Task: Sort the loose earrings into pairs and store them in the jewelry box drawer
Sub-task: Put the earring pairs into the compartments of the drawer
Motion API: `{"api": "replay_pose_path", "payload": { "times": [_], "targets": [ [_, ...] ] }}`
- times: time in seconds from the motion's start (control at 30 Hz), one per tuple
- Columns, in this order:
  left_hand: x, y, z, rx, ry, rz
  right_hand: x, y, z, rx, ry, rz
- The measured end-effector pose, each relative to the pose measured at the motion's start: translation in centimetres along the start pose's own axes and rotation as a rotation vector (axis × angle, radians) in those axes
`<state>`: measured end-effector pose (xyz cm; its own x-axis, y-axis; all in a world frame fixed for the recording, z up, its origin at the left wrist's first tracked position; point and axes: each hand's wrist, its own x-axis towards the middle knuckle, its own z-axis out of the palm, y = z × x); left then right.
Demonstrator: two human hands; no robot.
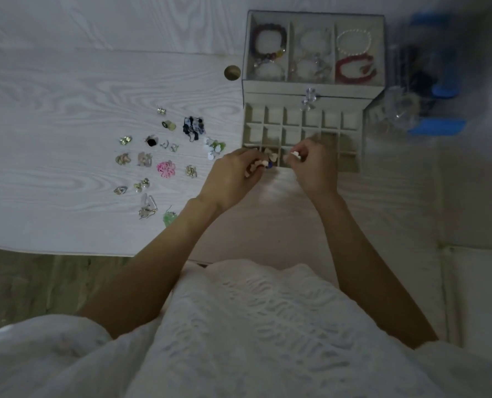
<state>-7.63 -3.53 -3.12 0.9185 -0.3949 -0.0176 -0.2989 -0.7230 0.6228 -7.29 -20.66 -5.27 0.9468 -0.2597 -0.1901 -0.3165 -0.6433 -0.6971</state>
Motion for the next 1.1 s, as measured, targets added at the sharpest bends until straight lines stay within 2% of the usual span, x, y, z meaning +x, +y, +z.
{"api": "replay_pose_path", "payload": {
  "times": [0.13, 0.33, 0.5, 0.63, 0.7, 0.8, 0.93, 1.1],
  "targets": [
    [2.5, 0.2, 0.6, -0.047, 0.018, -0.020, 0.2, 0.2, -0.1, 0.002, 0.043, -0.022],
    [4.2, 0.8, 2.2, -0.048, 0.015, -0.051, -0.5, 1.3, -0.5, -0.241, 0.126, -0.102],
    [4.8, 1.4, 2.3, -0.039, 0.097, -0.056, -0.4, 1.3, -0.4, -0.163, 0.091, -0.112],
    [4.8, 1.2, 2.4, -0.051, 0.088, -0.064, -0.1, 1.2, -0.6, -0.163, 0.033, -0.137],
    [4.7, 1.3, 2.5, -0.054, 0.100, -0.043, -0.1, 1.0, -0.7, -0.140, 0.060, -0.148],
    [4.6, 1.2, 2.5, -0.066, 0.157, -0.034, -0.3, 0.8, -0.7, -0.170, 0.162, -0.213],
    [4.6, 1.1, 2.3, -0.049, 0.166, -0.020, -0.7, 0.8, -0.2, -0.347, 0.191, -0.343],
    [4.1, 1.0, 2.5, -0.032, 0.167, 0.025, -1.0, 1.5, -0.6, -0.418, 0.206, -0.489]
  ]
}}
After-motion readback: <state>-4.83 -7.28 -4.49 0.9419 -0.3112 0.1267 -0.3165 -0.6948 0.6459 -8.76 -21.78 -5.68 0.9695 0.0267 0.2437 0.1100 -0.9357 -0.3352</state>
